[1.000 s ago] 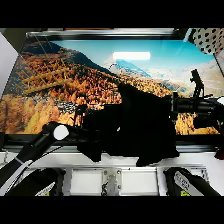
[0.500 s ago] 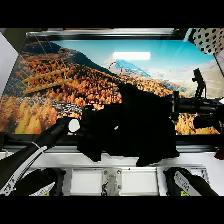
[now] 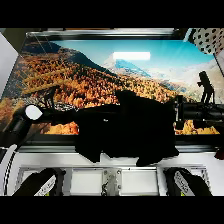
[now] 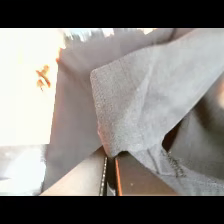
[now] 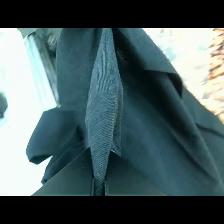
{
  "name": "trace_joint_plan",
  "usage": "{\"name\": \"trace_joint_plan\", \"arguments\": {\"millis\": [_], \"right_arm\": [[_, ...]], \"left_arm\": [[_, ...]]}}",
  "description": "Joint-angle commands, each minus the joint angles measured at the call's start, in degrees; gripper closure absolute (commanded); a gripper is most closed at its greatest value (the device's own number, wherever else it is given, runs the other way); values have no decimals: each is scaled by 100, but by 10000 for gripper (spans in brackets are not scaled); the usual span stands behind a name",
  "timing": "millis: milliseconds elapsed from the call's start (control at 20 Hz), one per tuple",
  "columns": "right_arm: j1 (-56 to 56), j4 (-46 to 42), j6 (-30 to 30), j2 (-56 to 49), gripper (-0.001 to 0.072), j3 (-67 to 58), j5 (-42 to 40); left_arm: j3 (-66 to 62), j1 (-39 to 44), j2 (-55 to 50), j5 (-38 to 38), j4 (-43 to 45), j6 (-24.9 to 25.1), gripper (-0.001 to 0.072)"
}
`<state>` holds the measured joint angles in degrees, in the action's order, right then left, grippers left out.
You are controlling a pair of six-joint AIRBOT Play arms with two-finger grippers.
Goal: Fold the clothes and pants, and hang the long-sleeved shirts on hangers.
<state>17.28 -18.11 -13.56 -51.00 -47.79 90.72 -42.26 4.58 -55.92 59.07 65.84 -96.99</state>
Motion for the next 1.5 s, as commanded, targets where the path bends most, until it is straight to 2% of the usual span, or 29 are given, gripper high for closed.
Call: {"name": "trace_joint_plan", "arguments": {"millis": [0,200,450,650,950,1000,1050,1100,1300,1450], "right_arm": [[0,-378,-227,164,708,0,234],[0,-1268,-391,201,708,70,232],[-610,-1231,-531,232,708,256,535],[-1150,-184,-623,313,708,254,728],[-1178,1436,-621,337,708,251,660],[-1176,1720,-621,337,708,251,595],[-1176,2124,-619,337,708,251,409],[-1176,2509,-619,337,708,249,-72],[-1176,2949,-612,348,708,247,-721],[-1152,3051,-573,415,708,118,-1766]], "left_arm": [[-710,-511,-140,549,15,498,694],[-2247,-634,-649,1104,59,750,694],[-4284,-619,-1377,1832,61,769,694],[-5219,-531,-2011,2249,57,765,694],[-6105,-321,-2535,2922,0,769,693],[-6218,-247,-2533,2887,0,769,628],[-6437,-164,-2533,2830,2,769,229],[-7184,-146,-2533,2673,0,761,91],[-7779,-282,-2422,2590,7,761,92],[-7051,-426,-1856,1926,11,761,101]]}}
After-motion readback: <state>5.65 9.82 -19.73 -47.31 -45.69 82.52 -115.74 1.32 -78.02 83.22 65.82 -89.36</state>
